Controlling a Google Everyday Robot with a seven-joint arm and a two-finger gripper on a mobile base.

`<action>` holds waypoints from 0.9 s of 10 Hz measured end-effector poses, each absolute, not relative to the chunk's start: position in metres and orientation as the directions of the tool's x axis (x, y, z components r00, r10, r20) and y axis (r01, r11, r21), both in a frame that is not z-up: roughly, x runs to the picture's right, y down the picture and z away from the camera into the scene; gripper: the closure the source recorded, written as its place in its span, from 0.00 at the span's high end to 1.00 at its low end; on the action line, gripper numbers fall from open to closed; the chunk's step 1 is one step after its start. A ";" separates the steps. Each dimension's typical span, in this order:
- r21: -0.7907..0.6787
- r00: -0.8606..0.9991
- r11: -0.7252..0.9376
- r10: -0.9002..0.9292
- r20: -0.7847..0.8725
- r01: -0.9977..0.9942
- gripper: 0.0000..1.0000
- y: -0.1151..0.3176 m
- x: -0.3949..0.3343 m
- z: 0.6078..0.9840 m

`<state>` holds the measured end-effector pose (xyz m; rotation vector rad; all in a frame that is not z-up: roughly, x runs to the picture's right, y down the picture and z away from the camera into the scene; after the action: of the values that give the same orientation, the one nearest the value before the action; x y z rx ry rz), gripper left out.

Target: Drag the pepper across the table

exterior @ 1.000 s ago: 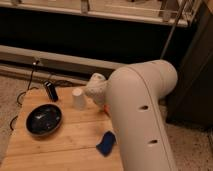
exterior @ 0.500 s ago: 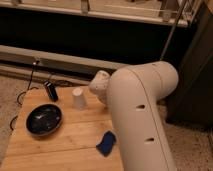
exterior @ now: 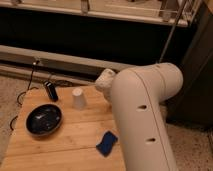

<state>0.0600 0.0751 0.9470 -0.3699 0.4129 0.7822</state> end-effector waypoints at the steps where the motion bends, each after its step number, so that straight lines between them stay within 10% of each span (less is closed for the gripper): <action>1: -0.163 0.635 0.653 0.597 -0.490 -0.740 0.00 0.075 0.063 0.945; 9: -0.143 0.591 0.621 0.614 -0.522 -0.771 0.00 0.137 0.088 0.896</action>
<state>0.0882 0.1372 0.8963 -0.3769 0.4533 0.8281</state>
